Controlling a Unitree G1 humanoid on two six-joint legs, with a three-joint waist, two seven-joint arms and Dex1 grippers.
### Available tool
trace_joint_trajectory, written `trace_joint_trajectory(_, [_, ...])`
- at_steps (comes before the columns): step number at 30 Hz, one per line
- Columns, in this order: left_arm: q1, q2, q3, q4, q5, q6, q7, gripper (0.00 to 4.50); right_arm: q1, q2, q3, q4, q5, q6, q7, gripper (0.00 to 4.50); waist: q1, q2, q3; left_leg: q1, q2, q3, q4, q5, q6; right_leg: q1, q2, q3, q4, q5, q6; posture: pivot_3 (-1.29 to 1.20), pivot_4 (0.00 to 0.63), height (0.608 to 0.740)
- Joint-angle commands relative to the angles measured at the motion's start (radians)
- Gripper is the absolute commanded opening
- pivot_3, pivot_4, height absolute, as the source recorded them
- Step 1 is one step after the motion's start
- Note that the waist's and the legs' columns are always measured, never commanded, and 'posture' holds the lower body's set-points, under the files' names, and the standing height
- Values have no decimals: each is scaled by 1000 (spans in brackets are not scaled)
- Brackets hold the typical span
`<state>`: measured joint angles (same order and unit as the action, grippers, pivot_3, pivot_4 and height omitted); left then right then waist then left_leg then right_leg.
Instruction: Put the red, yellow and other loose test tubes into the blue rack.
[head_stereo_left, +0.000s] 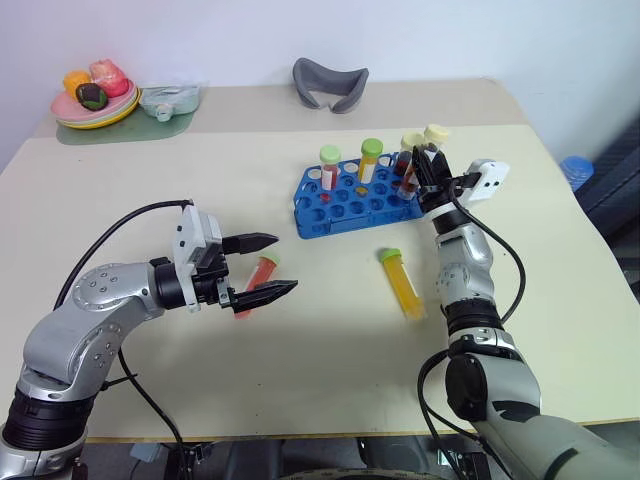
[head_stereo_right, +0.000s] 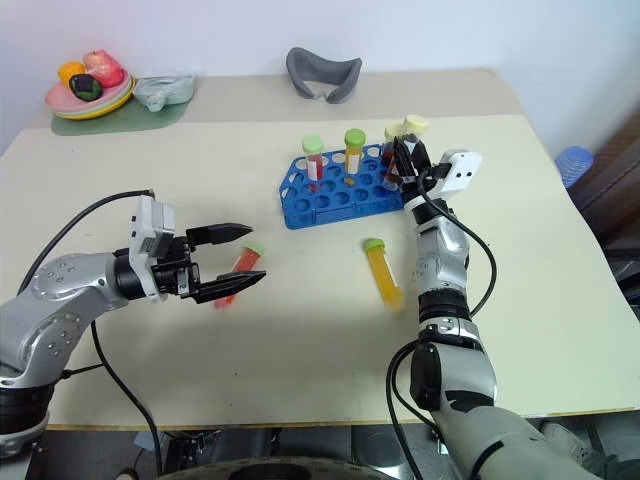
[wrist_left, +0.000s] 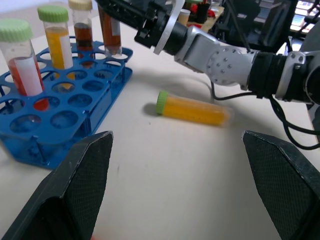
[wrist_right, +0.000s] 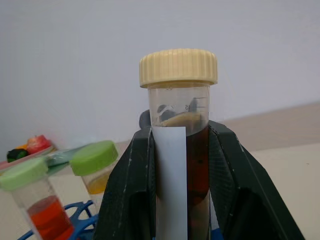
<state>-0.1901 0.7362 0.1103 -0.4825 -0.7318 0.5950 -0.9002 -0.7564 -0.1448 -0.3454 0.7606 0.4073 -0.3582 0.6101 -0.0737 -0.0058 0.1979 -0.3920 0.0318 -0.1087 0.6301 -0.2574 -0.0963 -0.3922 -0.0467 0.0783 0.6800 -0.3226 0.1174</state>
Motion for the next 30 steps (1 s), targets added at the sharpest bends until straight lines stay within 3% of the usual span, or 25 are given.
trace_joint_trajectory(1, [1, 10, 39, -36, -20, 2, 10, 4241, -24, -21, -8, 3, 10, -39, 16, 782, 1, 0, 0, 0, 0, 0, 0, 0, 0, 0, 0, 0, 0, 0, 0, 0, 150, 740])
trace_joint_trajectory(30, [-2, 11, 39, -25, -18, 0, -1, 4241, 56, -5, 15, -30, 8, -57, -8, 782, 1, 0, 0, 0, 0, 0, 0, 0, 0, 0, 0, 0, 0, 0, 0, 0, 150, 740])
